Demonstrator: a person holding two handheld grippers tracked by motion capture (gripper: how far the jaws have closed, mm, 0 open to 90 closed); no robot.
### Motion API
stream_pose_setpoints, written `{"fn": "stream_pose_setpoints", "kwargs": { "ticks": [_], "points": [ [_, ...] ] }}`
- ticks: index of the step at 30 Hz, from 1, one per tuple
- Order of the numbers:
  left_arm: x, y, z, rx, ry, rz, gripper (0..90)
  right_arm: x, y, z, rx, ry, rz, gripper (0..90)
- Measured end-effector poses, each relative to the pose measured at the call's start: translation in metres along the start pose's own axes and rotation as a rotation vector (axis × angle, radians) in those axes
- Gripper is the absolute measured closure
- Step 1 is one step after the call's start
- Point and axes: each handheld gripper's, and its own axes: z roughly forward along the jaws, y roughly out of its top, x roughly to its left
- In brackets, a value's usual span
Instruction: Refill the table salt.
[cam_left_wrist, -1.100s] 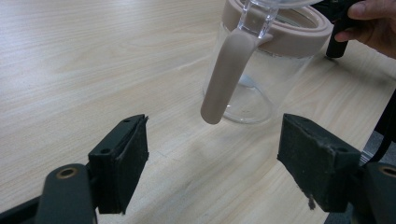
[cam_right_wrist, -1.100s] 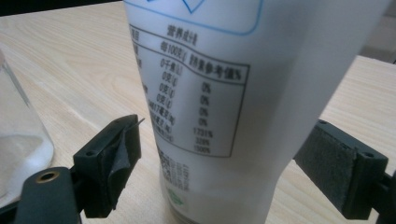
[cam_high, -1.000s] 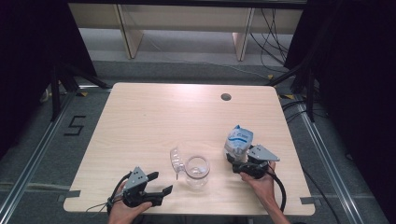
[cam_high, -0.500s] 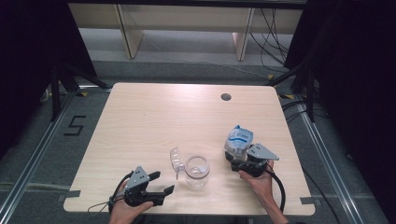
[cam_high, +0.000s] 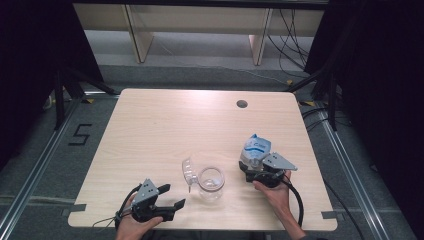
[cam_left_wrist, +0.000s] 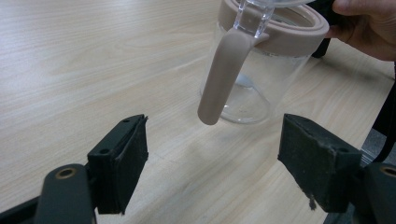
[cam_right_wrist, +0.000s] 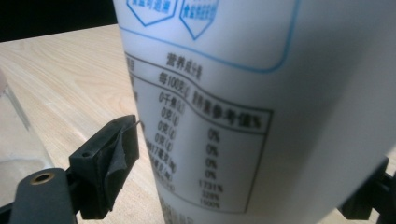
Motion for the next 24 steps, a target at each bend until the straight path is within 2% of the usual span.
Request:
{"fn": "stream_pose_setpoints", "kwargs": {
  "ticks": [3, 4, 6, 9, 16, 17, 19, 21, 24],
  "points": [
    [-0.0009, 0.0008, 0.0003, 0.004, 0.0, 0.013, 23.4, 0.0012, 0.0003, 0.0009, 0.003, -0.007, -0.01, 15.6],
    [-0.0014, 0.0005, 0.0012, 0.004, -0.004, 0.012, 23.4, 0.0029, 0.0003, 0.0009, 0.007, -0.006, 0.006, 15.7],
    [-0.0007, 0.0012, 0.0001, 0.019, 0.0, 0.037, 23.4, 0.0023, 0.0007, 0.0033, 0.005, 0.007, -0.011, 16.1],
    [-0.0009, 0.0004, 0.0012, 0.009, -0.002, 0.017, 23.4, 0.0022, 0.0012, 0.0047, 0.008, 0.008, -0.006, 17.2],
    [-0.0005, 0.0008, 0.0012, 0.012, -0.013, 0.039, 23.4, 0.0005, 0.002, 0.007, -0.004, -0.014, -0.024, 23.6],
    [-0.0018, 0.0005, 0.0012, 0.011, -0.011, 0.02, 23.3, 0.0006, 0.002, 0.0069, -0.003, -0.016, -0.014, 25.2],
    [-0.0025, 0.0006, 0.0009, 0.012, -0.011, 0.021, 23.2, 0.0, 0.0022, 0.0071, 0.012, 0.005, 0.0, 29.0],
    [-0.0027, 0.0006, 0.0011, 0.012, -0.011, 0.022, 23.2, 0.0002, 0.0022, 0.0074, 0.012, -0.002, 0.001, 30.7],
    [-0.0026, 0.0005, 0.0009, 0.012, -0.01, 0.021, 23.1, -0.0006, 0.0023, 0.0069, 0.016, 0.011, -0.002, 35.1]
  ]
}}
